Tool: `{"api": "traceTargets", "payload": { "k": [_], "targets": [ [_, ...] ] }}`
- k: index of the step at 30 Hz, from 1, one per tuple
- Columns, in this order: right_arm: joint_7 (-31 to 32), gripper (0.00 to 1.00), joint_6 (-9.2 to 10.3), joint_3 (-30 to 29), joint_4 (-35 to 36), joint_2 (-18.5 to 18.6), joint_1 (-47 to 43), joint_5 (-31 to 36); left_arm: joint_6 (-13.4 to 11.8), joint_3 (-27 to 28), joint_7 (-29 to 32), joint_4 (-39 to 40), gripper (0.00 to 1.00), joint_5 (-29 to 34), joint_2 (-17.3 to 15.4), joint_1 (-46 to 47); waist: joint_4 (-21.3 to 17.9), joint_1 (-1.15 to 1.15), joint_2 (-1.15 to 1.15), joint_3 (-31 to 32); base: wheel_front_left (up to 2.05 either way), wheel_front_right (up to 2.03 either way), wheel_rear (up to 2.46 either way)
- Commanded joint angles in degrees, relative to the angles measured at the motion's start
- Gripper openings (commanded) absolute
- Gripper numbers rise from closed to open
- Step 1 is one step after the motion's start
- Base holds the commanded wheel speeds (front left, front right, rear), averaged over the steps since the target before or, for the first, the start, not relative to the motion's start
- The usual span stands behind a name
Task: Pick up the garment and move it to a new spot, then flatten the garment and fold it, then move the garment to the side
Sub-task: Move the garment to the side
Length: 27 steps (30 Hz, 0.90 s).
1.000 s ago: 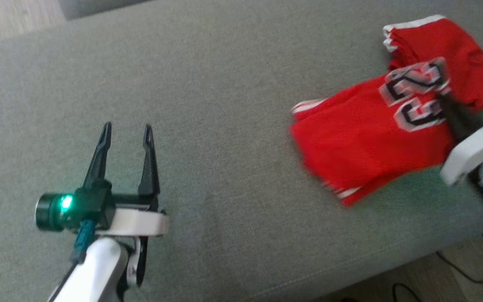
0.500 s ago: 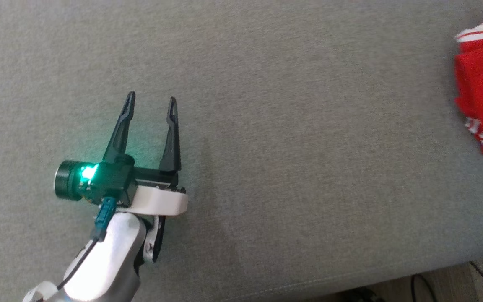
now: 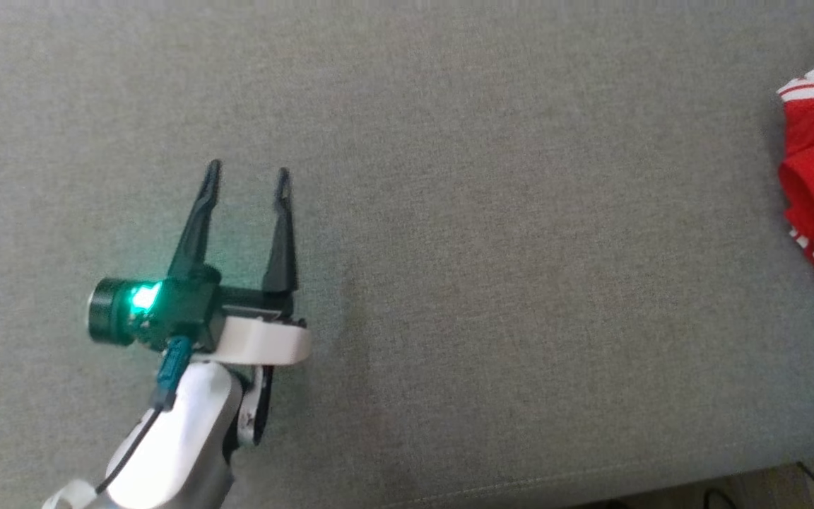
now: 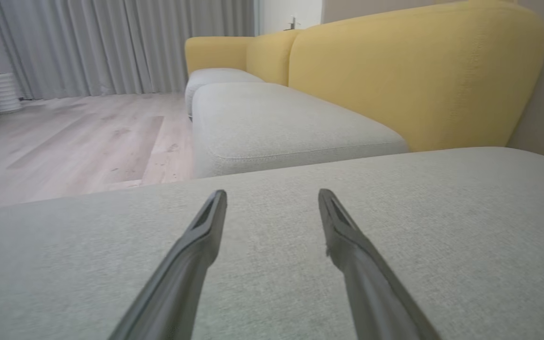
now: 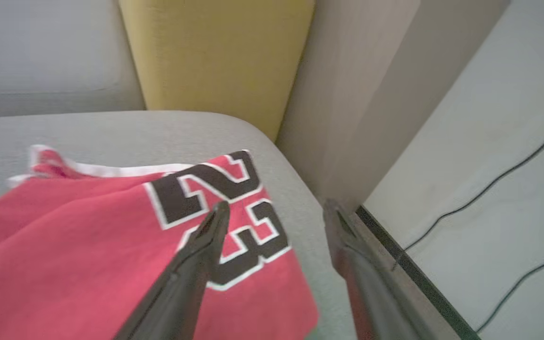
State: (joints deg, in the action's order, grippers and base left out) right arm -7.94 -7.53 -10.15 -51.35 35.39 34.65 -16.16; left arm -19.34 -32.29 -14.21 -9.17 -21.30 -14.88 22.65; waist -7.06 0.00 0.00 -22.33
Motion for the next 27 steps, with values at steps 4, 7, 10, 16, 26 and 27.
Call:
{"api": "traceTargets", "payload": {
  "k": [4,7,10,16,26,27],
  "targets": [
    [-2.67,1.00,0.04,-2.24,10.57,-5.38,-7.66,3.84,-1.13,4.16,-0.64,1.11,1.00,-1.00,-1.70,-3.39,1.48,0.00,0.00,4.15,0.00,0.00,0.00],
    [-1.55,1.00,0.04,-3.25,20.45,-11.62,-12.56,6.40,-1.54,5.69,-0.71,1.19,1.00,-1.62,-2.15,-5.46,2.37,0.00,0.00,5.88,0.00,0.00,0.00],
    [1.04,1.00,0.04,-3.91,32.25,-18.03,-17.85,8.47,-1.76,7.37,-0.75,1.37,1.00,-1.82,-2.57,-7.04,3.72,0.00,0.00,7.42,0.00,0.00,0.00],
    [5.32,1.00,0.04,-1.34,53.10,-28.37,-27.19,9.43,-1.70,12.50,-0.77,3.96,1.00,-1.86,-3.03,-10.61,6.59,0.00,0.00,9.65,0.00,0.00,0.00],
    [7.10,1.00,0.04,5.91,63.33,-32.21,-35.03,7.85,1.12,16.81,-0.78,5.41,1.00,1.26,-4.09,-16.20,8.79,0.00,0.00,12.57,0.00,0.00,0.00],
    [7.03,1.00,0.04,6.29,63.43,-32.29,-35.65,7.80,1.62,16.73,-0.78,5.32,1.00,1.81,-4.24,-16.68,8.76,0.00,0.00,12.92,0.00,0.00,0.00]
  ]
}}
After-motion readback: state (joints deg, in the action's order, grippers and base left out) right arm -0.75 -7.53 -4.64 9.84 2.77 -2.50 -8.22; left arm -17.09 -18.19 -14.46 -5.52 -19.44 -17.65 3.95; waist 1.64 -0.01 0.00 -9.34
